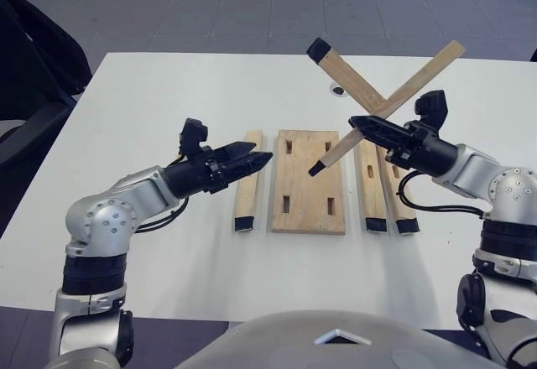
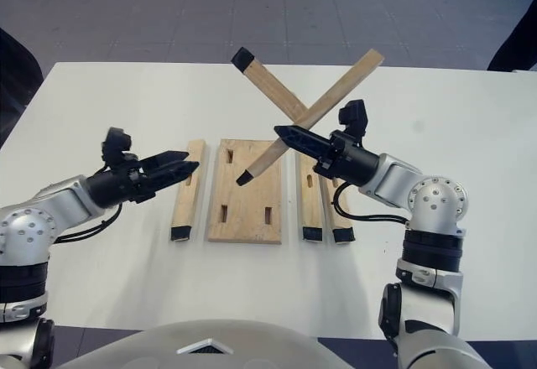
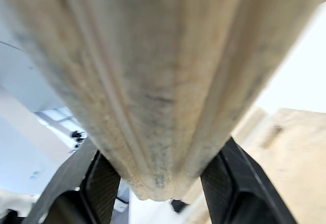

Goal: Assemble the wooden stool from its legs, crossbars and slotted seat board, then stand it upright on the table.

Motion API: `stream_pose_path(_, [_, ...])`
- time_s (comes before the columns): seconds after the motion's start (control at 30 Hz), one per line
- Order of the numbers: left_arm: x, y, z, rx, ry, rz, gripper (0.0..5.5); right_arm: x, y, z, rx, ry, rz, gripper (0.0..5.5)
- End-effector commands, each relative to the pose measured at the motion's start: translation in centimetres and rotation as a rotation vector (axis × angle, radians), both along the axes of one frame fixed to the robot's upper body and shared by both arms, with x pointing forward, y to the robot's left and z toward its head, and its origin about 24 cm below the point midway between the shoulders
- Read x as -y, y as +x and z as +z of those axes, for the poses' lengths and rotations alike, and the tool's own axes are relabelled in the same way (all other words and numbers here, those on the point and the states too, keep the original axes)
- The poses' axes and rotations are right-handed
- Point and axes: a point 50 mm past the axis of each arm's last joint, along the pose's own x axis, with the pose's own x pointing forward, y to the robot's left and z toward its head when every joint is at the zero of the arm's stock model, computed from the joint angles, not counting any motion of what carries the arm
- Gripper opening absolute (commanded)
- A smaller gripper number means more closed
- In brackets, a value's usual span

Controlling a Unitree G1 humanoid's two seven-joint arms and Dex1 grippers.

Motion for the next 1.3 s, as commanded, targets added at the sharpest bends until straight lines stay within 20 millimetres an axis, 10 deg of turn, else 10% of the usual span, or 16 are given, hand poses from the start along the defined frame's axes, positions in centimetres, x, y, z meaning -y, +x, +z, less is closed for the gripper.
stream_pose_path(0.03, [1.3, -0.2, -2.5, 0.277, 0.467, -0.251, 4.48, -0.3, 0.4, 0.7, 0.152, -0.142, -0.02, 2.03])
stream_pose_path(0.53, [3.9, -1.5, -4.2, 0.507, 0.801, -0.476, 4.48, -0.7, 0.3, 0.4, 0.19, -0.167, 0.003, 2.03])
stream_pose_path(0.93, [-2.4, -2.1, -3.6, 0.501, 1.313, -0.91, 4.48, -1.2, 0.4, 0.7, 0.304, -0.272, 0.014, 2.03])
stream_pose_path(1.3, [-2.0, -1.1, -3.6, 0.643, 1.269, -0.923, 4.48, -5.0, 3.6, 0.6, 0.509, -0.369, 0.084, 2.03])
